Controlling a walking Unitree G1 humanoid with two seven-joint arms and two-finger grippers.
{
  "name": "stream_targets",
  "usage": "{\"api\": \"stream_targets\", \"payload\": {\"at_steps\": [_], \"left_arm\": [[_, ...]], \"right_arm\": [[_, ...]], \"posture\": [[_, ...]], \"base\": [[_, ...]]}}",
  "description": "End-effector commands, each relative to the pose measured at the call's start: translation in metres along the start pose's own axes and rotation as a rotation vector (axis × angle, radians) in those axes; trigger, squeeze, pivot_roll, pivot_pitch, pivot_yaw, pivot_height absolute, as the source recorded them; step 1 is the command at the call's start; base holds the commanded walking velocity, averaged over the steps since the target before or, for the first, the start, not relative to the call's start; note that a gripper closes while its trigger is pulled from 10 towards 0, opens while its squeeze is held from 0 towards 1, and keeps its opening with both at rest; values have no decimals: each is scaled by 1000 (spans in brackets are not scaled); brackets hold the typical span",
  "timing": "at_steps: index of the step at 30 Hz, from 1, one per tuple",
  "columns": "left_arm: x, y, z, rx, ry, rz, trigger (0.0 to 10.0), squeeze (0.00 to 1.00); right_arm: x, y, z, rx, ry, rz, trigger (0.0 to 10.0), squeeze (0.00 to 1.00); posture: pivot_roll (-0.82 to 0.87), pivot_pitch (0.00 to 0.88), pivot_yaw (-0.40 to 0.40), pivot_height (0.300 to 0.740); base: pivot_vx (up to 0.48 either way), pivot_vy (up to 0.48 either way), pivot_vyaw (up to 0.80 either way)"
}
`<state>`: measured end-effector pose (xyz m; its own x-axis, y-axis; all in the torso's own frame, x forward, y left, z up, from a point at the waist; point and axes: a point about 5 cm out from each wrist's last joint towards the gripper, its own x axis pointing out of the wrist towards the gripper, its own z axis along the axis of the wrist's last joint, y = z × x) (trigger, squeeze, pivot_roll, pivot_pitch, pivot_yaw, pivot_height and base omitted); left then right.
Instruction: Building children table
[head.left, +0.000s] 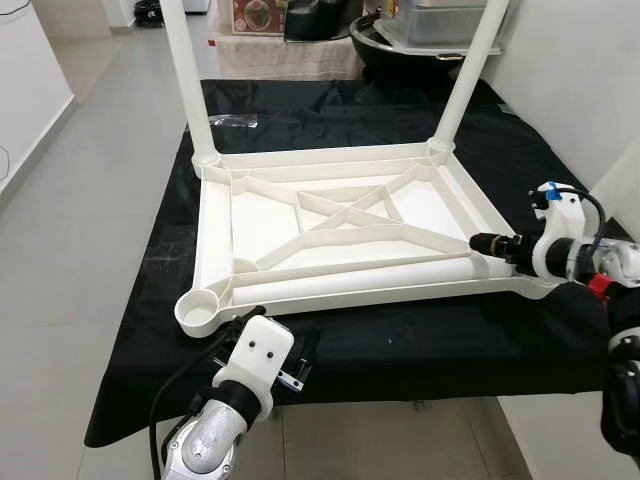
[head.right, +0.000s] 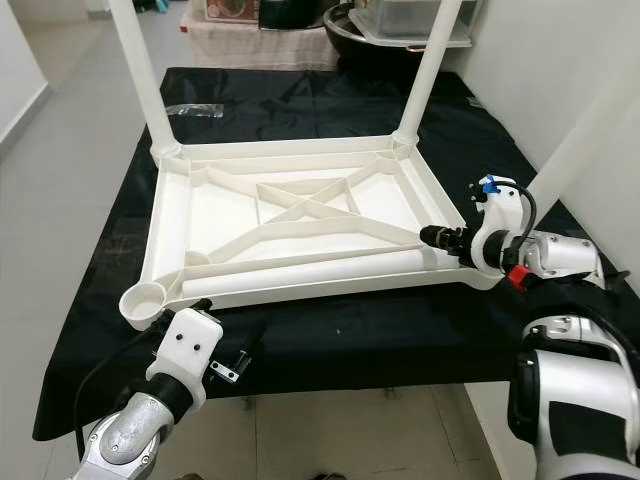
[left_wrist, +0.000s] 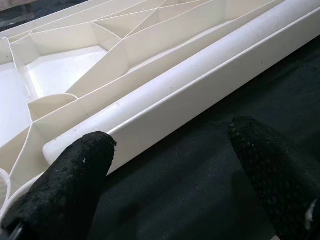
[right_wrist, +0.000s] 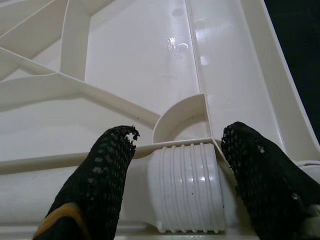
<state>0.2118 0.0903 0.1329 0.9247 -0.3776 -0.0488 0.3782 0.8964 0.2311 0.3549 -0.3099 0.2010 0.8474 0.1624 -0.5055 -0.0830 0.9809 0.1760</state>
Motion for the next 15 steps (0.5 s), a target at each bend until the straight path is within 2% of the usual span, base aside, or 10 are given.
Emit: {"api": "stream_targets", "payload": {"at_steps": [1,6,12,15], "left_arm": [[-2,1,-1,5,10,7,10000,0],[-2,0,-1,4,10,6,10000,0],[-2,0,-1,4,10,6,10000,0],[-2,0,-1,4,10,6,10000,0]], "right_arm": [[-6,-10,-1,11,25,-29,10000,0],[-13,-15,-3,32,56,-6,10000,0],[-16,-14,-6,39,88,33,10000,0],[-16,-11,-15,68,124,95,10000,0]], "posture": [[34,132,-68,740],[29,134,-65,740],[23,135,-64,740],[20,136,-60,740]], "base": [[0,0,0],[0,0,0],[0,0,0],[0,0,0]]}}
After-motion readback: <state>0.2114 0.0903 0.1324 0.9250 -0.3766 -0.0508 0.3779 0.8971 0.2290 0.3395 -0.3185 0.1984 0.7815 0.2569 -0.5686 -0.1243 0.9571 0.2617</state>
